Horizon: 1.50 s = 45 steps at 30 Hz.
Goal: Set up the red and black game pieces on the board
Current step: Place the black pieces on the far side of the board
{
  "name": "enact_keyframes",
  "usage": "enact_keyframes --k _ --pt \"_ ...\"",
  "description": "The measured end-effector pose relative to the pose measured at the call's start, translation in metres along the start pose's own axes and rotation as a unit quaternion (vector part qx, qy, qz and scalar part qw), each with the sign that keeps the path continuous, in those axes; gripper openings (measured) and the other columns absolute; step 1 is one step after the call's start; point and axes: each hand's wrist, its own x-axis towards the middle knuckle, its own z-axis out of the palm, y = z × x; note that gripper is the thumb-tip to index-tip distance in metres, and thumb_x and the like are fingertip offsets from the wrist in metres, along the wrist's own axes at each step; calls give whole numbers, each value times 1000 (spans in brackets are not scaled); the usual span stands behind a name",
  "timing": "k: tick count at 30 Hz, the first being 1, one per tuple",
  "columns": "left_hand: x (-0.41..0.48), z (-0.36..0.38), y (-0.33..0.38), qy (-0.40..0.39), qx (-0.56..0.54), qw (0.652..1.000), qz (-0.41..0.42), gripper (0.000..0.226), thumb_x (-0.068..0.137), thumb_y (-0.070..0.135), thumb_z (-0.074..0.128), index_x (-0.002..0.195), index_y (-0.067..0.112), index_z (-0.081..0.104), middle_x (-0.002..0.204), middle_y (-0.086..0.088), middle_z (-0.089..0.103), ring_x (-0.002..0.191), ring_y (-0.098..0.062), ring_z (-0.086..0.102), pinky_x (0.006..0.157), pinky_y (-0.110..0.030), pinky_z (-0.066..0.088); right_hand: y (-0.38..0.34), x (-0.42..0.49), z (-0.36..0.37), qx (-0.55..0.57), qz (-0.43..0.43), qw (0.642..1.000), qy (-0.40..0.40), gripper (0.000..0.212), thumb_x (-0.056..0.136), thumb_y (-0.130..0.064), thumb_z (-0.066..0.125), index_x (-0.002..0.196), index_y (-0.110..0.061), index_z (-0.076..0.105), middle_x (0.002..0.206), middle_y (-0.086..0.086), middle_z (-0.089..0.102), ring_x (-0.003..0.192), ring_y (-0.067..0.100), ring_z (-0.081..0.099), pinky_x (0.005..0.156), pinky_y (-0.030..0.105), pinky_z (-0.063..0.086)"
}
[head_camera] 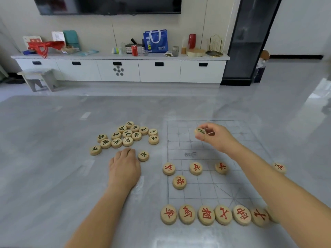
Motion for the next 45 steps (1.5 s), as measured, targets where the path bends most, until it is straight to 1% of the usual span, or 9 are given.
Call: enact_keyframes --k 6,12,15,19,22,28,31,37,45 --pt "-2 -1 2 4 -9 1000 3 43 96 31 31 132 17 48 141 0 45 129 -21 37 102 -35 28 -10 9 58 -87 -29 994 -65 33 81 -35 71 111 -26 62 79 -13 53 70 4 51 61 21 41" --pt "1 1 -1 2 -6 1000 4 40 95 29 37 132 17 49 140 1 45 128 -21 38 101 -35 27 -29 21 111 -222 -51 968 -109 41 80 -41 67 117 -25 59 104 -4 58 89 12 55 74 27 47" --pt "2 0 -4 4 -3 1000 8 39 94 29 39 129 16 51 138 -1 48 126 -23 39 99 -36 29 -37 24 119 -232 -62 962 -133 44 79 -40 68 119 -24 56 101 -4 58 89 13 56 78 31 49" --pt "1 2 -7 11 -4 1000 12 38 93 29 40 125 13 54 135 -4 51 124 -26 42 97 -40 32 -41 21 94 -237 -67 959 -137 50 79 -43 68 123 -25 53 101 -5 56 88 11 55 73 26 45" --pt "1 2 -7 14 -7 1000 13 39 92 28 38 123 12 56 132 -7 53 123 -29 43 96 -42 32 -37 15 53 -249 -61 961 -103 47 81 -41 68 123 -24 55 105 -4 57 90 11 55 72 24 41" --pt "1 3 -6 13 -4 1000 12 35 93 25 43 121 9 57 131 -10 53 122 -33 43 97 -46 33 -23 -9 -28 -219 -12 975 -25 42 82 -41 68 118 -24 58 96 -6 60 88 10 58 65 20 43" --pt "2 3 -5 7 -4 1000 10 37 94 26 42 123 10 56 134 -10 52 124 -33 42 98 -47 33 -15 -19 -49 -219 -6 976 -8 38 83 -40 67 116 -24 59 95 -6 60 86 7 56 67 18 43" --pt "0 2 -5 9 -10 1000 12 37 94 28 41 124 11 56 135 -9 51 125 -32 42 99 -47 33 -8 -25 -56 -216 -2 976 1 34 85 -40 65 115 -24 61 97 -6 61 92 10 57 76 22 43" --pt "-1 1 -3 10 -10 1000 15 36 95 31 41 122 13 56 133 -7 53 121 -31 44 97 -44 34 -3 -17 -19 -209 -8 977 -32 28 85 -36 66 110 -24 62 95 -6 62 90 10 57 82 25 46"
